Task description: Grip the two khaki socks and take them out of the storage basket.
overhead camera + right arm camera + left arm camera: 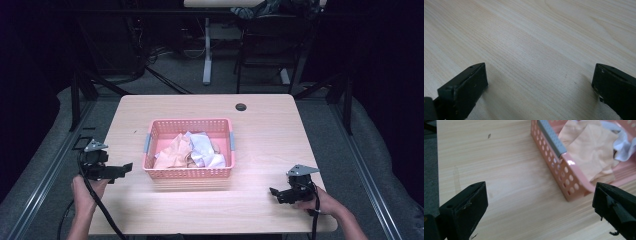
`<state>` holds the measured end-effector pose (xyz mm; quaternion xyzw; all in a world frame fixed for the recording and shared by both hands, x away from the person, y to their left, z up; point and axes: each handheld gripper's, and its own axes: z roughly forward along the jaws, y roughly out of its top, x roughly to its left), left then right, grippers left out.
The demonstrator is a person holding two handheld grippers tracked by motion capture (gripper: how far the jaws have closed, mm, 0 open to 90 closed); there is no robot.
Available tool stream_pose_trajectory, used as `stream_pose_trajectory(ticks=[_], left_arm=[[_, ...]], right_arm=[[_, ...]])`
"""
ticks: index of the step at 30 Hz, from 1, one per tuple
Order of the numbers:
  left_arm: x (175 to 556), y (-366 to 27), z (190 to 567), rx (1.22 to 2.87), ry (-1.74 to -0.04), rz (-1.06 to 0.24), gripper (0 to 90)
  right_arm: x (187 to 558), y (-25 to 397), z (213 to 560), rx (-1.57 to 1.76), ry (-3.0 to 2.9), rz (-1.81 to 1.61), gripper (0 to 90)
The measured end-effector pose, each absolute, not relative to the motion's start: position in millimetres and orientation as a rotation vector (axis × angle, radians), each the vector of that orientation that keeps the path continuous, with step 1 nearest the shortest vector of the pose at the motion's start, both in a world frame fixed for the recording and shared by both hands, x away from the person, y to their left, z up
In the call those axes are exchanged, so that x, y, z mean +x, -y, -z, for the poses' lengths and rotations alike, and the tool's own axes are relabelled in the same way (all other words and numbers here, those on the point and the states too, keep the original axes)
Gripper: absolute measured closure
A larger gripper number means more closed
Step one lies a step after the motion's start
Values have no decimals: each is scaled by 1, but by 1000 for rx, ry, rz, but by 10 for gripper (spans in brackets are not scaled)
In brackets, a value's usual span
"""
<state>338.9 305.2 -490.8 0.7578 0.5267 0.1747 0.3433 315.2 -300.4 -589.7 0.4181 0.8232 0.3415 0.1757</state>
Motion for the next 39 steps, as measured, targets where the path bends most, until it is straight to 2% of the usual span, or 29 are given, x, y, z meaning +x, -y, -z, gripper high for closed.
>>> stream_pose_trajectory(ticks=[10, 21, 31, 35, 36, 39], left_arm=[[360, -279, 463, 2057, -1280, -448, 1], [382, -242, 462, 2142, -1179, -361, 3], [404, -208, 476, 2229, -1165, -303, 98], [415, -196, 484, 2278, -1171, -273, 161], [418, -193, 487, 2287, -1176, -263, 209], [426, -184, 494, 2319, -1218, -224, 239]], right_arm=[[315, 300, 590, 1184, -2332, -967, 0], [314, 300, 589, 1192, -2333, -959, 0], [314, 300, 589, 1204, -2325, -963, 0], [314, 300, 589, 1203, -2324, -963, 0], [314, 300, 589, 1203, -2327, -963, 0], [314, 300, 589, 1204, -2325, -963, 0]])
